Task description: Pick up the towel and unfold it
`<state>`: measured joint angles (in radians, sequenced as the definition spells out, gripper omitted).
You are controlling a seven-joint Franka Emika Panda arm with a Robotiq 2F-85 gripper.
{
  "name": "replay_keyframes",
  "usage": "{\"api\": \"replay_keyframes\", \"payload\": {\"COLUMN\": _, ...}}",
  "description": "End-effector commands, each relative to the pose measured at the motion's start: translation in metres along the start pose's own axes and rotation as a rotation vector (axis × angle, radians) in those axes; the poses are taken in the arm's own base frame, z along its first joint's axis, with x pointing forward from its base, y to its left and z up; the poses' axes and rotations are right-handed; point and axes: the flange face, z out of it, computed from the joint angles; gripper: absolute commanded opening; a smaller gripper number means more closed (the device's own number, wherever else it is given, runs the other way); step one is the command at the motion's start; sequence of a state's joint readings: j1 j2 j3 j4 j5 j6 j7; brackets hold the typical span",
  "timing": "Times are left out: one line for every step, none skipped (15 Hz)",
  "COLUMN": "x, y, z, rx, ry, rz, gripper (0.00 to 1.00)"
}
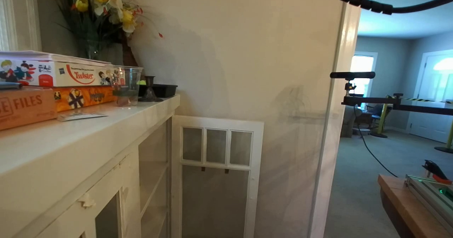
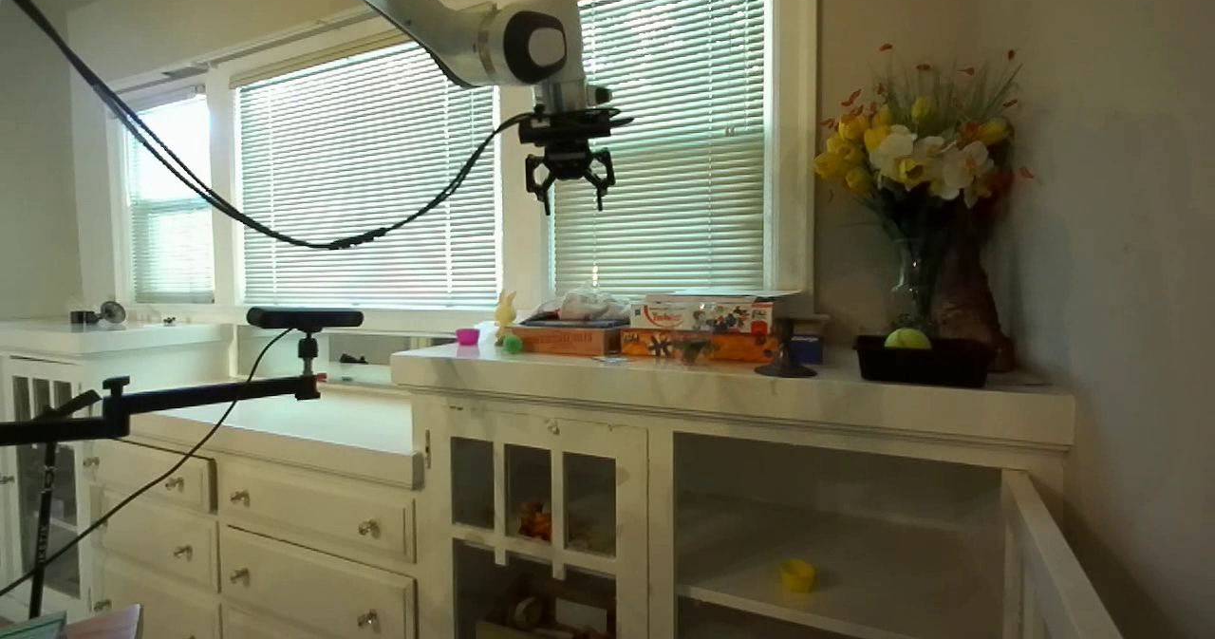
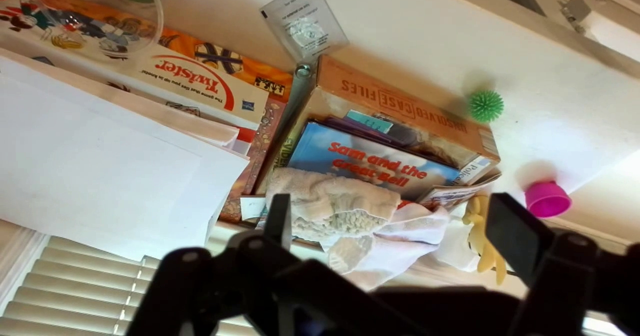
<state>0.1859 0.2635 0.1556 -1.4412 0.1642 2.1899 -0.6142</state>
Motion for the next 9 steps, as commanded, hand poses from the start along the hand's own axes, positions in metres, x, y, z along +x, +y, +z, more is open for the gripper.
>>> {"api": "replay_keyframes", "payload": {"x": 0.0, "y": 0.002, "z": 0.008, "rx": -0.017, "ry": 0.002, "rz": 0.024, "gripper": 1.0}}
{"api": "replay_keyframes", "payload": {"x": 0.004, "y": 0.002, "z": 0.015, "rx": -0.009, "ry": 0.011, "rz": 0.041, "gripper": 1.0}}
{"api": "replay_keyframes", "payload": {"x": 0.007, "y": 0.002, "z": 0.021, "rx": 0.0, "ry": 0.024, "rz": 0.048, "gripper": 1.0}}
{"api": "replay_keyframes", "payload": {"x": 0.012, "y": -0.001, "z": 0.029, "rx": 0.011, "ry": 0.038, "rz": 0.037, "gripper": 1.0}}
{"api": "replay_keyframes", "payload": {"x": 0.018, "y": -0.002, "z": 0.039, "rx": 0.023, "ry": 0.062, "rz": 0.017, "gripper": 1.0}}
{"api": "replay_keyframes", "payload": {"x": 0.027, "y": -0.005, "z": 0.048, "rx": 0.029, "ry": 0.078, "rz": -0.009, "gripper": 1.0}}
{"api": "replay_keyframes", "payload": {"x": 0.036, "y": -0.008, "z": 0.055, "rx": 0.032, "ry": 0.093, "rz": -0.035, "gripper": 1.0}}
{"api": "replay_keyframes", "payload": {"x": 0.045, "y": -0.013, "z": 0.065, "rx": 0.032, "ry": 0.107, "rz": -0.056, "gripper": 1.0}}
{"api": "replay_keyframes", "payload": {"x": 0.054, "y": -0.016, "z": 0.072, "rx": 0.033, "ry": 0.121, "rz": -0.066, "gripper": 1.0}}
